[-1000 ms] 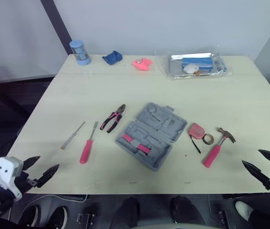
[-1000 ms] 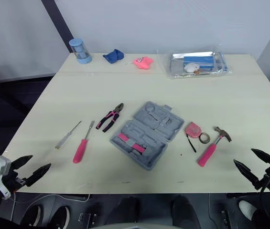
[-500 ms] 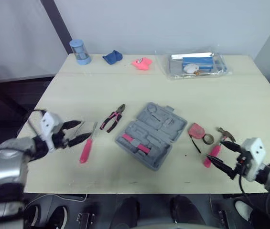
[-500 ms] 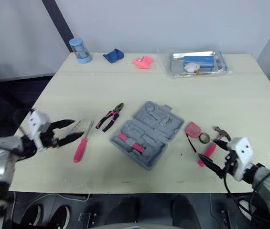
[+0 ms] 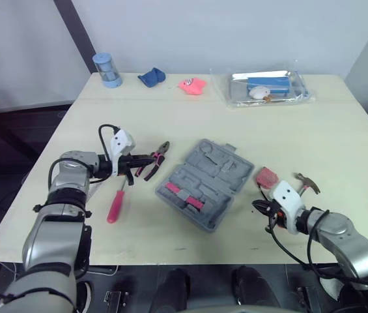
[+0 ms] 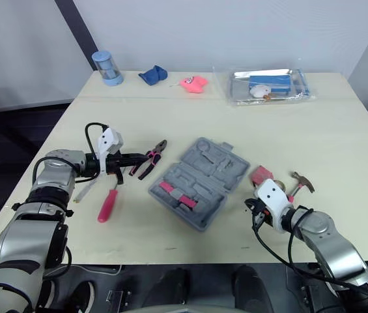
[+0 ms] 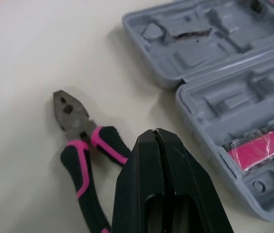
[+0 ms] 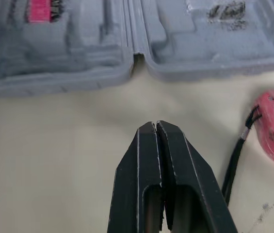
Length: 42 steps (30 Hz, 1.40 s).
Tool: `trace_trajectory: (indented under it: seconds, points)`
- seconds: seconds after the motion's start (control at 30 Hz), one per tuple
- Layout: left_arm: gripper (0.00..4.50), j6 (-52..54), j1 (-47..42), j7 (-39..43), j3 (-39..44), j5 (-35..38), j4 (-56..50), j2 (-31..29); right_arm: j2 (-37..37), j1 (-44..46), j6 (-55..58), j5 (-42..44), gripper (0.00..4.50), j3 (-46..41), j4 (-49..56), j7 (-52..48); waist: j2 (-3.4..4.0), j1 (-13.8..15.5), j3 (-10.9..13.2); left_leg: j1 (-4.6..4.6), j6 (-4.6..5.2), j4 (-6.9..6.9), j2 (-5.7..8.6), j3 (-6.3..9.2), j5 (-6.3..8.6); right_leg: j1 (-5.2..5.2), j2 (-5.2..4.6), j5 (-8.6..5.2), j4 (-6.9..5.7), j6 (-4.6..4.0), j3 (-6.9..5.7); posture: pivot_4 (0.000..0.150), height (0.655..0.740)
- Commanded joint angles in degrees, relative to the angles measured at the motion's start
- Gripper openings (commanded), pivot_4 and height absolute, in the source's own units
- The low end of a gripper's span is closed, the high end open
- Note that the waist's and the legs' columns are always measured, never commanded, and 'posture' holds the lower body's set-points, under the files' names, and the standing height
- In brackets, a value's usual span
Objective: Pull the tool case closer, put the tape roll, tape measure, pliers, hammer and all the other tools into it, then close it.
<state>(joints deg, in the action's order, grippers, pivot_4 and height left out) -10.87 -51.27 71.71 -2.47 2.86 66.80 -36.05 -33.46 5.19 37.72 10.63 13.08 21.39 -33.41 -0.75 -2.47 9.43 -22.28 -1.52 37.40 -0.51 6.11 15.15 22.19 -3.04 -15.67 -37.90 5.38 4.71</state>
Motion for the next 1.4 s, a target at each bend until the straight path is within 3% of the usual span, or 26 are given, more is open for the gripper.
trace_trajectory:
  seconds: [0.03, 0.23, 0.9, 1.4]
  points:
    - [0.0, -1.9, -4.1, -3.2, -0.8, -3.2, 4.8, 1.5, 1.3, 3.1, 2.2, -2.8, 0.05, 3.0, 0.2, 1.5, 0.0, 0.1, 0.0, -0.1, 0.0, 0.05, 0.03, 0.13, -0.01, 0.03, -0.01, 0.0, -0.05, 0.0, -0.07, 0.15, 0.74]
    - [0.0, -0.7, -7.1, -7.8, -1.1, -7.0, 8.5, 5.2, 3.5, 6.3, 4.6, -5.1, 0.05, 5.4, -1.5, 2.8, 0.0, -0.1, 0.0, -0.55, -0.24, 0.09, 0.08, 0.3, -0.15, 0.46, -0.03, 0.01, -0.1, -0.02, -0.2, 0.15, 0.74]
    - [0.0, 3.1, -9.3, -20.0, -0.7, -14.0, 11.1, 11.3, 7.8, 7.8, 6.2, -8.6, 0.05, 7.2, -2.4, 4.7, 0.0, -0.1, 0.0, -0.57, -0.39, 0.08, 0.11, 0.4, -0.24, 0.5, -0.06, 0.01, -0.17, -0.03, -0.34, 0.15, 0.74]
    - [0.0, 2.9, -7.9, -15.2, -0.6, -14.8, 11.2, 12.9, 8.6, 7.8, 6.2, -9.5, 0.05, 6.6, -2.5, 5.2, 0.0, -0.1, 0.0, -0.57, -0.44, 0.08, 0.12, 0.42, -0.27, 0.5, -0.07, 0.01, -0.19, -0.03, -0.36, 0.15, 0.74]
